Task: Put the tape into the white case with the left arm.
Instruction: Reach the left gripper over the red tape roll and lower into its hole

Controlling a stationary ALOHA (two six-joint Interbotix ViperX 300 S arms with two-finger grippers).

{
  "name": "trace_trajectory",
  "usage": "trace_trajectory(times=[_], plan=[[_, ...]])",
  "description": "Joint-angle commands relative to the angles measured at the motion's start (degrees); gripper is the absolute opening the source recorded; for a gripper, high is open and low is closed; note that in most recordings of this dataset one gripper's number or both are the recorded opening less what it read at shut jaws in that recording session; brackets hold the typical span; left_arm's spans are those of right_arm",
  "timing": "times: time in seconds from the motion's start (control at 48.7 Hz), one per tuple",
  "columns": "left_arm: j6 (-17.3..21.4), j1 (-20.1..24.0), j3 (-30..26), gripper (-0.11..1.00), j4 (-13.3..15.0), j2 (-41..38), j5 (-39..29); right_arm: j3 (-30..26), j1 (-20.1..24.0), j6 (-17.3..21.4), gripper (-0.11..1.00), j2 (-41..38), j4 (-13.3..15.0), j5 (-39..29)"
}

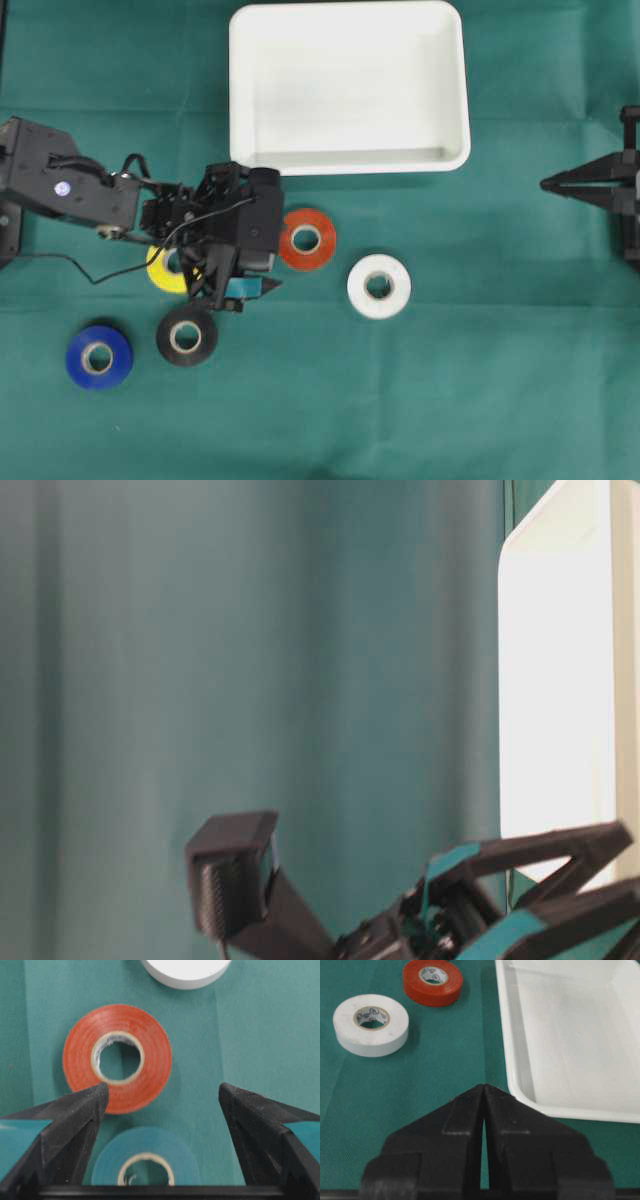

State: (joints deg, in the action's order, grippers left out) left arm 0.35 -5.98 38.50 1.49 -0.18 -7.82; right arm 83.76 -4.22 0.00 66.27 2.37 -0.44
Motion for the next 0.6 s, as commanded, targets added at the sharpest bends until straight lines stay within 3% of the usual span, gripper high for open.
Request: trace_trajectory(times=[0.0, 0.575], plan=[[0.0, -0.1, -2.3, 1.0, 0.0, -0.5, 0.3, -0.5, -0.1, 0.2, -0.09, -0.4, 0.1, 0.4], [0.1, 0.1, -5.5, 1.0, -0.2, -7.6, 0.3, -0.4, -0.1, 0.4, -0.09, -0.4, 0.1, 0.4]])
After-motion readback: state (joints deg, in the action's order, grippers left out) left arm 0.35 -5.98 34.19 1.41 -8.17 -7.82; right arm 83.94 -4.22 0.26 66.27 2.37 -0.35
